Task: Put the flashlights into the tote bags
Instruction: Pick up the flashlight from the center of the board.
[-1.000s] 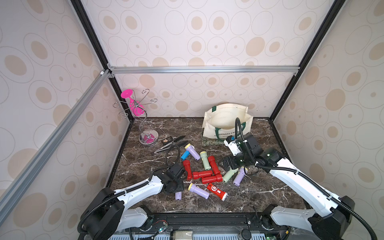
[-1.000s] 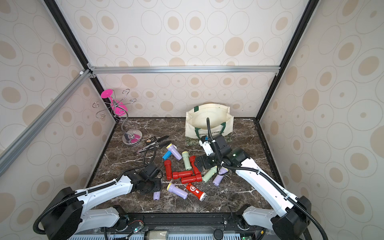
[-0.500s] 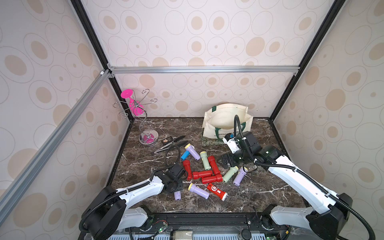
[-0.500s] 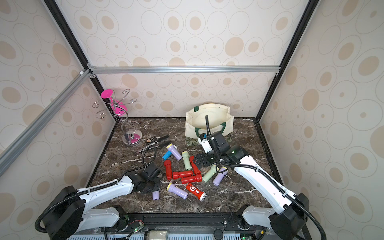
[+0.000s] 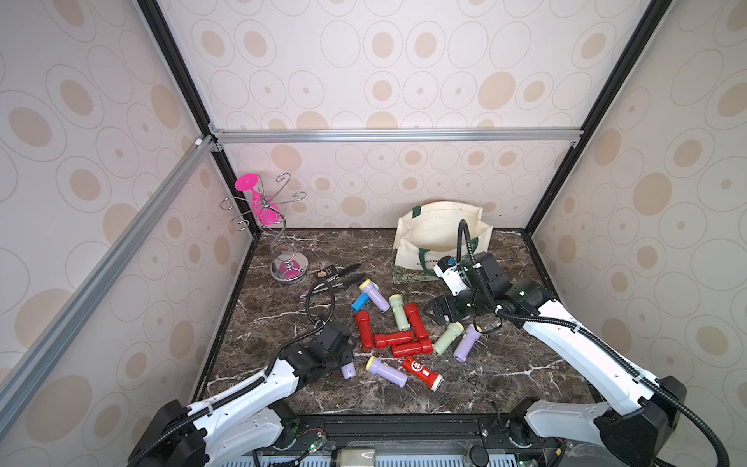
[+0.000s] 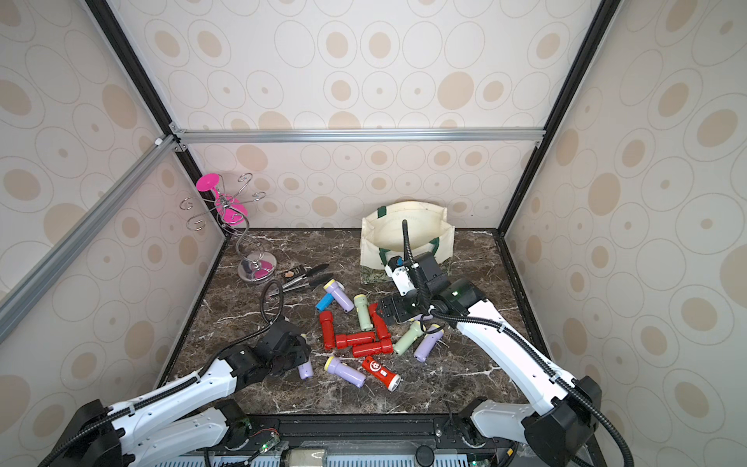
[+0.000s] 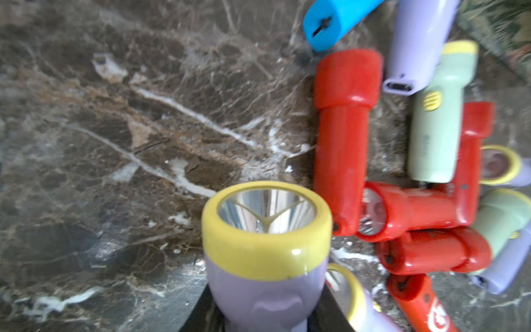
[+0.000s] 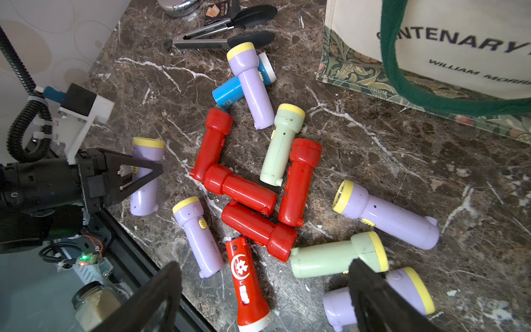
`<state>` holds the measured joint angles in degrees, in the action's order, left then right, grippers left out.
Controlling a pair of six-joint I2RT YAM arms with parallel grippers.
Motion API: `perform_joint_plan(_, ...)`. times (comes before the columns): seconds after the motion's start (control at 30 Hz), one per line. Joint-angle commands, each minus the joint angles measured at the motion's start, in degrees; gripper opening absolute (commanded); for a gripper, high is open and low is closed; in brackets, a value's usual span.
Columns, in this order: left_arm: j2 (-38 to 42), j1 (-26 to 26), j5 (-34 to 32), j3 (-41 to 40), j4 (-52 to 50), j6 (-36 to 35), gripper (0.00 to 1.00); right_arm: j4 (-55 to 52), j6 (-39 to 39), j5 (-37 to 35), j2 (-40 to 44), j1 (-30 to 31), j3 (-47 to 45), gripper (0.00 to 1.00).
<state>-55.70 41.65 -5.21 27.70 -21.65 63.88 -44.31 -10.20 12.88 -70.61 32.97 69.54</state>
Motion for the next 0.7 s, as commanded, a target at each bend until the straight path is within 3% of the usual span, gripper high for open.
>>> perform_joint_plan(0.0,1.14,0.53,-2.74,5.59,5.19,-1.44,0.18,1.32,-2.52,7.58,1.48,-1.67,1.13,0.92)
perform_joint_plan(0.33,-4.29,0.59,0.97,16.68,18.22,-4.05,0.12,13.57,-8.21,31.21,-1.36,-6.36,-0.54,0.87)
perform_joint_plan(0.67,-12.47,1.07,5.08,24.15,26.20,2.27,0.11,15.27,-7.25,38.53,-6.64,-6.10,-0.27,0.85)
